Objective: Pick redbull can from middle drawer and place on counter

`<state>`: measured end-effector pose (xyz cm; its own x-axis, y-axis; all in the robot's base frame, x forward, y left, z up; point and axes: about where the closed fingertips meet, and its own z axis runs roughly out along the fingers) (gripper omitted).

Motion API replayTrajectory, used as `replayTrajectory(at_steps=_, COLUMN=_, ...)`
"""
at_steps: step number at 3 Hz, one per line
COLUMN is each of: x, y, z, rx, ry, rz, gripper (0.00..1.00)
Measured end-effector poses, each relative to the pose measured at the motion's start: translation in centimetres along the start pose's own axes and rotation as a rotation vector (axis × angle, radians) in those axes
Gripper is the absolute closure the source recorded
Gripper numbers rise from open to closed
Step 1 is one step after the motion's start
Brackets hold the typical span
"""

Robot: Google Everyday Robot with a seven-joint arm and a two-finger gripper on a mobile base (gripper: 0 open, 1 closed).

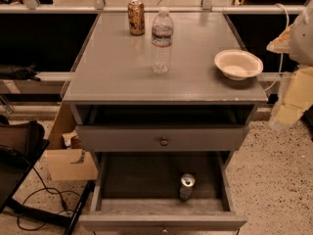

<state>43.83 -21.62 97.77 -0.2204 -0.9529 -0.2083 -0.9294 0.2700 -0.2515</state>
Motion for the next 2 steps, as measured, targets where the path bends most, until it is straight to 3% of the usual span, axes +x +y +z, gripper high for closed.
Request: replayTrajectory(at_steps=2, x=0.5, y=0.9, z=1.7, rx=0.008, ry=-0.016, rz=0.033, gripper=0.0)
